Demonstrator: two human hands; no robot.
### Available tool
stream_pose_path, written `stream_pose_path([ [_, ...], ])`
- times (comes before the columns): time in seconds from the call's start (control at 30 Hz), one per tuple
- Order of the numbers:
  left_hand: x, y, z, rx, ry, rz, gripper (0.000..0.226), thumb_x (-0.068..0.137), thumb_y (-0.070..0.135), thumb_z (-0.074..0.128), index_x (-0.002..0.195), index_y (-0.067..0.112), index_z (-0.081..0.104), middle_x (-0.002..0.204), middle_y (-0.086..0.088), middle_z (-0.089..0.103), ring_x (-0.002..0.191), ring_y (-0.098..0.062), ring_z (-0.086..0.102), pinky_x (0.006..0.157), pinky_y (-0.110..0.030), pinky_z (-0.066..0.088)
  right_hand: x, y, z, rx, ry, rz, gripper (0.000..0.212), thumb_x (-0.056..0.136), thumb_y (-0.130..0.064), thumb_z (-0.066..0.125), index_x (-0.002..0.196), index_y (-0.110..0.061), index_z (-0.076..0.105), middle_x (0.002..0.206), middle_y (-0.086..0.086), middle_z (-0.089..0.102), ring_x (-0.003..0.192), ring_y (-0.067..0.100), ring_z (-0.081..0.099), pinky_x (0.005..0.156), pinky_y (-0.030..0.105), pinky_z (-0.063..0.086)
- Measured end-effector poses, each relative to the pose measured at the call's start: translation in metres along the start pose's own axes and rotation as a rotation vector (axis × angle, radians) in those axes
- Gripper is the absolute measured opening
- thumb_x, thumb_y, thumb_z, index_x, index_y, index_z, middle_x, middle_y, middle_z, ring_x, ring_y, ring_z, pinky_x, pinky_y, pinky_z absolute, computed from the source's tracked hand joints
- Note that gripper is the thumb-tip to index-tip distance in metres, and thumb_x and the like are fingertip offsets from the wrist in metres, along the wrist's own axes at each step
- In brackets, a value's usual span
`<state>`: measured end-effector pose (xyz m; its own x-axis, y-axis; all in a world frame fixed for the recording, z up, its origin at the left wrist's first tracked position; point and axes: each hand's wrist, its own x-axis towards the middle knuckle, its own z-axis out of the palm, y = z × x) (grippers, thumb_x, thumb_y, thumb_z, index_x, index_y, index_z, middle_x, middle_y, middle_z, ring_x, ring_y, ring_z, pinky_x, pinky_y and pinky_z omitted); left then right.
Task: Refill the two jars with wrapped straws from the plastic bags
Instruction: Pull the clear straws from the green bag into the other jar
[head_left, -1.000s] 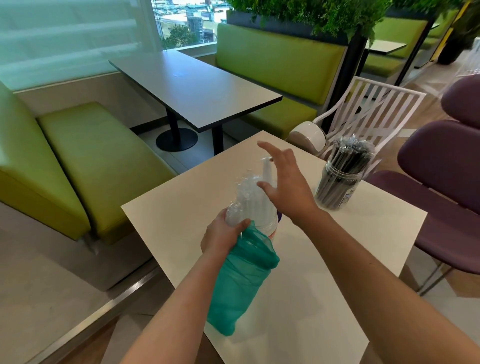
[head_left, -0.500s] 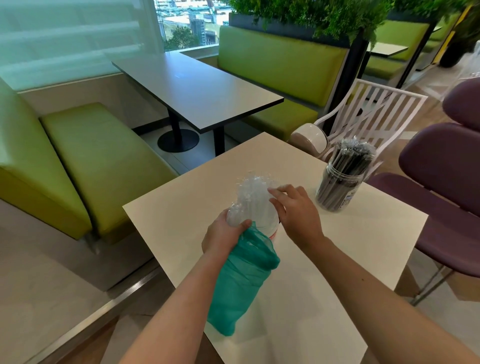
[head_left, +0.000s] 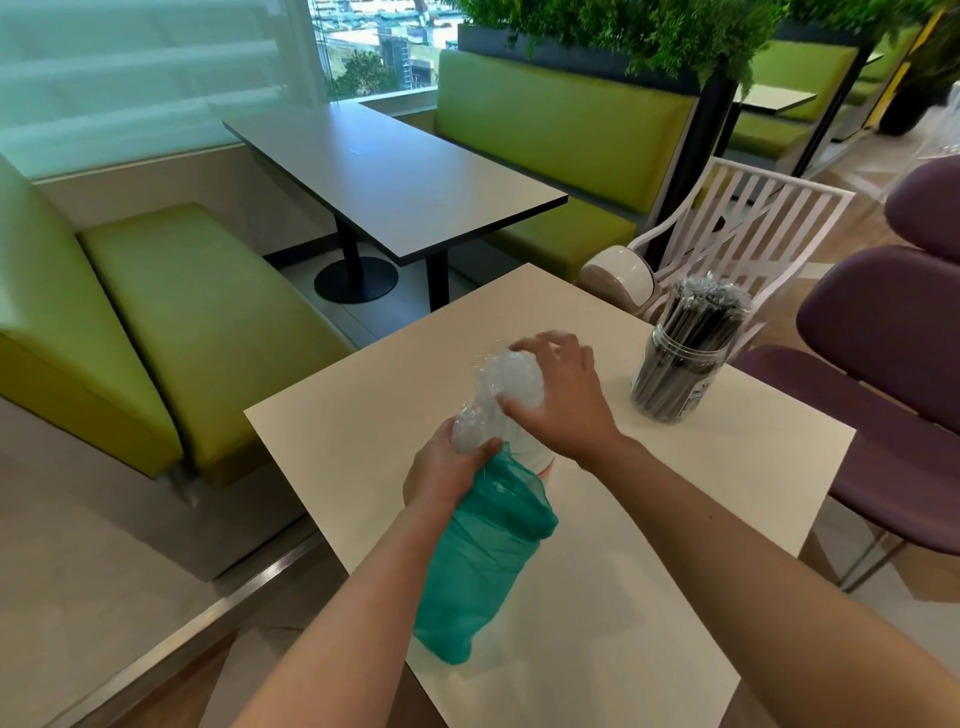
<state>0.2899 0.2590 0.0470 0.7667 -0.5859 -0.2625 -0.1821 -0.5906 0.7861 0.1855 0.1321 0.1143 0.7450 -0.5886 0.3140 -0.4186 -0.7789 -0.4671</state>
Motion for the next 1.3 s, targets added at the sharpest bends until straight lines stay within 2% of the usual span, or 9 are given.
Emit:
stream_pose_path([
  [0.07,0.0,0.0,-0.001,-0.002,-0.011,0.011,0.068,0.074,0.07,0.064,0.131,0.036,0.048,0.117,0.003,0.066,0.106,-0.025,0.061,0.089,-0.043,0.051,0.009,0.0,0.004,-0.036,-0.197,-0.014,0.068,0.077,-0.06,0.067,0.138,-0.048,0.037,0.156,-0.002,0.017,0.141,0.026,0.02,0.111,0.047,0.03],
  [0.17,-0.002,0.001,-0.004,-0.001,-0.023,0.016,0.062,0.073,0.07,0.064,0.124,0.037,0.051,0.112,0.004,0.067,0.1,-0.024,0.062,0.088,-0.044,0.052,0.018,0.006,0.008,0.077,-0.394,0.055,0.066,0.079,-0.036,0.077,0.134,-0.049,0.043,0.154,-0.001,0.022,0.138,0.027,0.029,0.112,0.044,0.034],
  [0.37,-0.001,0.003,-0.006,0.016,-0.031,-0.003,0.079,0.059,0.083,0.059,0.125,0.04,0.049,0.113,0.004,0.067,0.1,-0.025,0.063,0.087,-0.045,0.053,0.03,0.006,0.001,0.063,-0.263,-0.049,0.051,0.084,-0.018,0.075,0.128,-0.027,0.052,0.143,0.004,0.04,0.129,0.025,0.04,0.108,0.037,0.037],
  [0.47,-0.001,0.004,-0.005,0.023,-0.024,-0.007,0.078,0.06,0.083,0.058,0.125,0.042,0.048,0.113,0.005,0.067,0.101,-0.025,0.063,0.087,-0.046,0.053,0.023,0.009,0.003,0.002,-0.166,-0.124,0.05,0.088,-0.02,0.07,0.132,-0.026,0.047,0.148,0.004,0.036,0.13,0.025,0.039,0.107,0.037,0.039],
  [0.67,-0.003,0.004,-0.004,-0.004,-0.022,-0.01,0.087,0.056,0.085,0.057,0.13,0.04,0.047,0.117,0.006,0.066,0.103,-0.023,0.063,0.089,-0.045,0.053,0.002,0.023,0.012,-0.119,-0.281,-0.161,0.064,0.096,-0.023,0.058,0.149,-0.037,0.024,0.161,-0.004,0.013,0.147,0.02,0.014,0.115,0.04,0.029],
  [0.9,-0.007,0.005,-0.005,-0.111,-0.007,-0.019,0.072,0.066,0.069,0.068,0.128,0.036,0.052,0.116,0.005,0.066,0.104,-0.023,0.062,0.091,-0.045,0.052,-0.013,0.007,-0.004,-0.006,-0.158,-0.033,0.073,0.088,-0.027,0.067,0.149,-0.034,0.027,0.157,-0.004,0.025,0.143,0.02,0.019,0.117,0.039,0.023],
  [1.1,-0.016,0.003,-0.007,-0.223,0.072,0.001,0.053,0.075,0.057,0.073,0.108,0.02,0.056,0.103,0.003,0.065,0.094,-0.021,0.063,0.085,-0.037,0.052,-0.054,-0.011,0.009,0.016,0.275,0.087,0.039,0.082,-0.018,0.068,0.118,-0.025,0.058,0.125,0.0,0.05,0.116,0.018,0.04,0.098,0.031,0.038],
  [1.2,-0.021,0.002,-0.007,-0.326,0.061,0.019,0.045,0.074,0.054,0.076,0.101,0.021,0.062,0.096,0.001,0.07,0.089,-0.019,0.066,0.084,-0.041,0.055,-0.071,-0.022,0.017,0.188,0.194,0.075,0.019,0.082,-0.008,0.068,0.097,-0.018,0.062,0.098,-0.003,0.057,0.089,0.01,0.049,0.078,0.022,0.043],
  [1.3,-0.029,0.004,-0.008,-0.448,0.027,0.013,0.037,0.074,0.046,0.08,0.095,0.022,0.061,0.093,-0.001,0.071,0.087,-0.019,0.068,0.082,-0.04,0.056,-0.081,-0.028,0.023,0.353,-0.022,0.152,0.014,0.086,-0.007,0.066,0.097,-0.014,0.069,0.093,-0.003,0.067,0.077,0.002,0.056,0.072,0.011,0.044],
])
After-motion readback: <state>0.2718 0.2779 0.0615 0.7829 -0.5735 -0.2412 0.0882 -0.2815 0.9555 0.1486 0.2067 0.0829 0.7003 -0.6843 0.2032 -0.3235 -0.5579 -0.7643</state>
